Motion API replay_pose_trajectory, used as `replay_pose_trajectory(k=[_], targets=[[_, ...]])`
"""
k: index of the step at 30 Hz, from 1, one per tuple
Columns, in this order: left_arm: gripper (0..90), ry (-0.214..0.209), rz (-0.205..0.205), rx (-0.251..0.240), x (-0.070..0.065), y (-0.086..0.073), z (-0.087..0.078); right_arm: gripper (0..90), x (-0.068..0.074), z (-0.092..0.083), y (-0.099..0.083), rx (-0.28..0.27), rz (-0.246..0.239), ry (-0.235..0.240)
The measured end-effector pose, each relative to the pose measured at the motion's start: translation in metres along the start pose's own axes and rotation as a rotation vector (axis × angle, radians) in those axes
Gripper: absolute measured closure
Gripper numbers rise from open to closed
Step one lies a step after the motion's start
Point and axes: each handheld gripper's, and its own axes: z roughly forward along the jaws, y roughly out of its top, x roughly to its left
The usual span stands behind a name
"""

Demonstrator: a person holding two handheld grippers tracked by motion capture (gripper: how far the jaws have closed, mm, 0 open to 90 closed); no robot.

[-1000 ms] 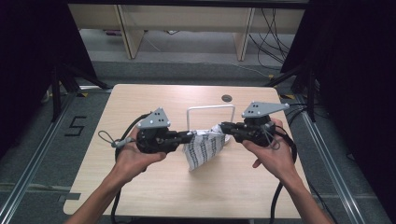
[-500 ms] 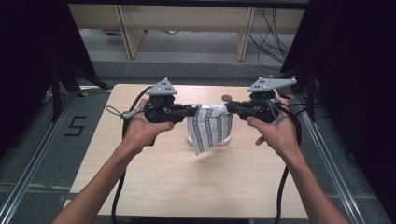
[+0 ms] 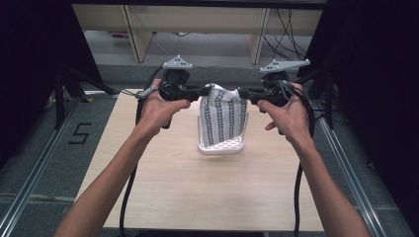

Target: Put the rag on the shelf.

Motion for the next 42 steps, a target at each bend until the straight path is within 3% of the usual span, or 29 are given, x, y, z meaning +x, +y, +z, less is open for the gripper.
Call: replay_pose_trajectory(k=[10, 18, 31, 42], targets=[[84.8, 0.043, -0.033, -0.022, 0.017, 0.02, 0.012, 84.8, -0.013, 0.012, 0.023, -0.009, 0.043, -0.014], [84.7, 0.082, -0.098, -0.042, 0.038, 0.028, 0.032, 84.3, -0.027, 0.03, 0.037, -0.004, 0.077, -0.031], [84.2, 0.094, -0.146, -0.001, 0.059, 0.015, 0.07, 83.0, -0.056, 0.066, 0.031, 0.049, 0.15, -0.084], [83.1, 0.094, -0.204, 0.056, 0.072, -0.006, 0.087, 80.6, -0.071, 0.096, 0.014, 0.091, 0.19, -0.104]])
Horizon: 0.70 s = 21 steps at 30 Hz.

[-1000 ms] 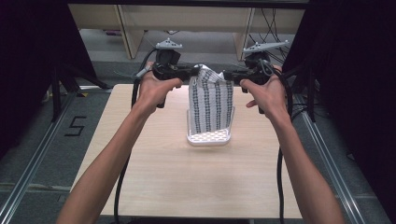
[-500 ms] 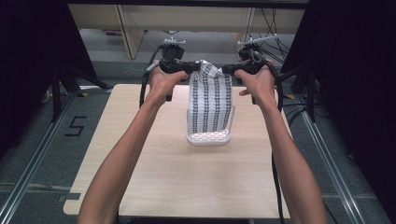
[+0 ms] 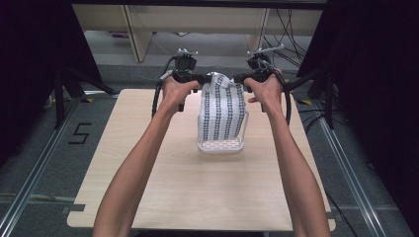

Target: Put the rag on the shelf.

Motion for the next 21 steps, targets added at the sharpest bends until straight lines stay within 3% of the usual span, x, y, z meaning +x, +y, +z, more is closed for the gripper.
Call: replay_pose_trajectory(k=[5, 7, 12, 13, 17, 19, 21], targets=[[80.7, -0.007, -0.032, 0.029, 0.004, -0.007, 0.007, 77.8, -0.005, 0.013, -0.008, 0.044, 0.027, -0.017], [80.3, 0.002, -0.022, 0.06, 0.006, -0.01, 0.009, 77.4, -0.006, 0.015, -0.009, 0.031, 0.02, -0.015], [79.3, 0.01, -0.02, 0.11, 0.006, -0.015, 0.014, 75.6, -0.008, 0.023, -0.018, 0.057, 0.027, -0.029], [78.4, 0.011, -0.014, 0.135, 0.005, -0.016, 0.016, 75.1, -0.007, 0.023, -0.019, 0.075, 0.047, -0.028], [75.9, 0.015, -0.011, 0.184, 0.001, -0.019, 0.021, 74.7, -0.008, 0.029, -0.024, 0.073, 0.049, -0.037], [74.7, 0.015, -0.016, 0.199, 0.0, -0.02, 0.023, 73.6, -0.01, 0.031, -0.026, 0.072, 0.024, -0.034], [71.7, 0.025, -0.022, 0.223, -0.001, -0.021, 0.024, 72.1, -0.009, 0.032, -0.027, 0.077, 0.045, -0.032]])
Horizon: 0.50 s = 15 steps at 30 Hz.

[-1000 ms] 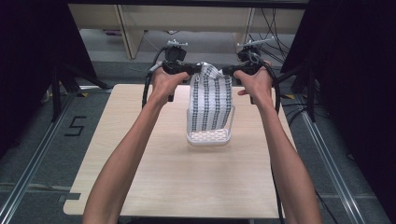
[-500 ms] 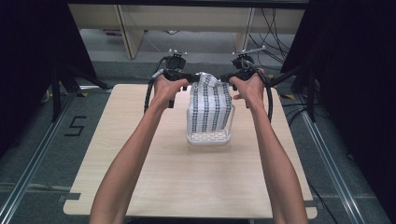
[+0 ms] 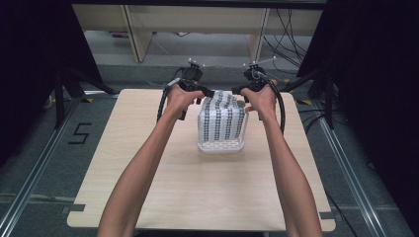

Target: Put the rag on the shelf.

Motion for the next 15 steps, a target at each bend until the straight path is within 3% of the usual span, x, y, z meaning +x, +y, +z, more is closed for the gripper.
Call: replay_pose_trajectory(k=[1, 3, 5, 7, 15], targets=[[68.9, 0.008, -0.002, 0.009, 0.0, 0.0, 0.001, 71.9, 0.0, -0.001, 0.0, 0.025, 0.012, -0.001], [60.5, 0.031, -0.005, 0.032, 0.001, -0.001, 0.002, 71.4, -0.001, -0.001, -0.001, 0.01, -0.018, 0.002], [50.1, 0.052, -0.028, 0.066, 0.003, -0.002, 0.002, 70.7, -0.002, -0.001, -0.001, 0.016, -0.03, 0.002], [42.9, 0.077, -0.058, 0.067, 0.004, -0.003, 0.002, 70.4, -0.002, -0.003, -0.001, 0.011, -0.017, -0.005], [42.5, 0.058, -0.061, 0.067, 0.008, -0.006, -0.008, 68.7, -0.002, -0.009, -0.001, -0.007, -0.025, 0.009]])
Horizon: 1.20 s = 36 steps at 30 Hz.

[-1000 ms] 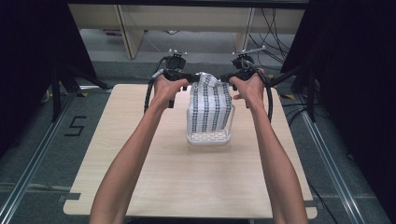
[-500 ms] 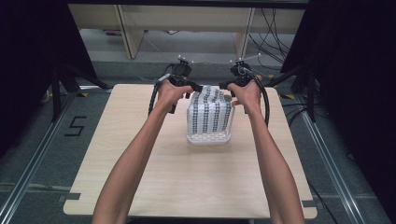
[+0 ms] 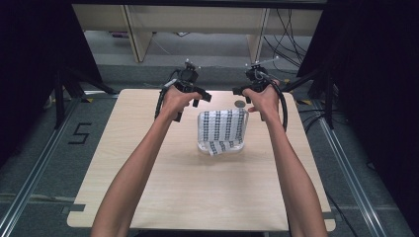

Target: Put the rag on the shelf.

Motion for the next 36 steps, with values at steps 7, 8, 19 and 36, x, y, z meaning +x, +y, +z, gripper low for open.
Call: replay_pose_trajectory(k=[7, 8, 19, 36], targets=[[41.2, -0.001, 0.005, -0.031, 0.002, -0.004, -0.012, 65.4, 0.001, -0.009, 0.0, -0.007, -0.013, 0.004], [40.8, -0.004, 0.004, -0.035, 0.003, -0.005, -0.015, 64.8, 0.002, -0.011, 0.0, -0.005, -0.019, 0.004], [39.1, -0.029, 0.009, -0.095, 0.0, -0.015, -0.038, 58.5, 0.007, -0.025, -0.004, -0.011, -0.051, 0.009], [36.5, -0.073, 0.031, -0.165, -0.008, -0.035, -0.061, 54.8, 0.015, -0.051, -0.015, -0.013, -0.08, 0.036]])
